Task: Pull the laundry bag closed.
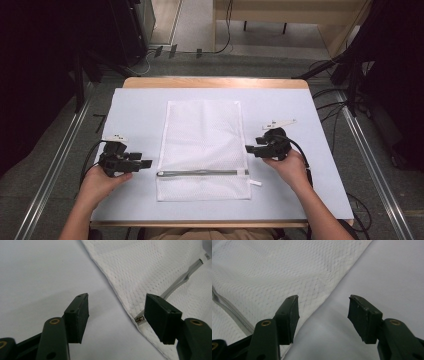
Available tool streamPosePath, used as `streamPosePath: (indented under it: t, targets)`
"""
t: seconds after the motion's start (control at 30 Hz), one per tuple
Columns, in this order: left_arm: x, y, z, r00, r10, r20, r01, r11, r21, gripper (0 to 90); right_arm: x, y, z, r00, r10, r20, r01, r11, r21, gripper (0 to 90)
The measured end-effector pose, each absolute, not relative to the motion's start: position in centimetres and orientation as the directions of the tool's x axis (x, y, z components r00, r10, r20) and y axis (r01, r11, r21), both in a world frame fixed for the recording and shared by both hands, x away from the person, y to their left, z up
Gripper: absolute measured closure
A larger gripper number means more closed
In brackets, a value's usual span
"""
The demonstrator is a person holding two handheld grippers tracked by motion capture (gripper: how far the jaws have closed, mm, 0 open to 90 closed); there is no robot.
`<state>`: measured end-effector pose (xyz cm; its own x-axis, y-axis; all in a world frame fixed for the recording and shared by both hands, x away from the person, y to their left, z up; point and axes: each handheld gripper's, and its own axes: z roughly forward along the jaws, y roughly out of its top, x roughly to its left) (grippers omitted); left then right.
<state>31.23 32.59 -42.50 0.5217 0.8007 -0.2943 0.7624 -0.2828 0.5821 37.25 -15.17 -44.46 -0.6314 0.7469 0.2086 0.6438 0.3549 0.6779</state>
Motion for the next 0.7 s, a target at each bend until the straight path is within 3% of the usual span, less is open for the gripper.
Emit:
streamPosePath:
  t: [0.4, 0.5, 0.7]
  targets:
    - [31.58, 32.95, -42.68, 0.511, 0.81, -0.287, 0.763, -0.275, 0.585, 35.6, 37.24, -14.35, -44.82, -0.635, 0.746, 0.2, 0.644, 0.369, 0.669, 44.5]
    - [31.63, 33.02, -42.71, 0.519, 0.806, -0.284, 0.76, -0.282, 0.586, 35.6, 37.33, -14.44, -44.65, -0.62, 0.746, 0.242, 0.664, 0.336, 0.668, 45.6]
    - [31.81, 32.93, -42.67, 0.531, 0.793, -0.297, 0.757, -0.287, 0.588, 36.4, 36.95, -14.19, -44.02, -0.63, 0.746, 0.214, 0.63, 0.33, 0.703, 45.8]
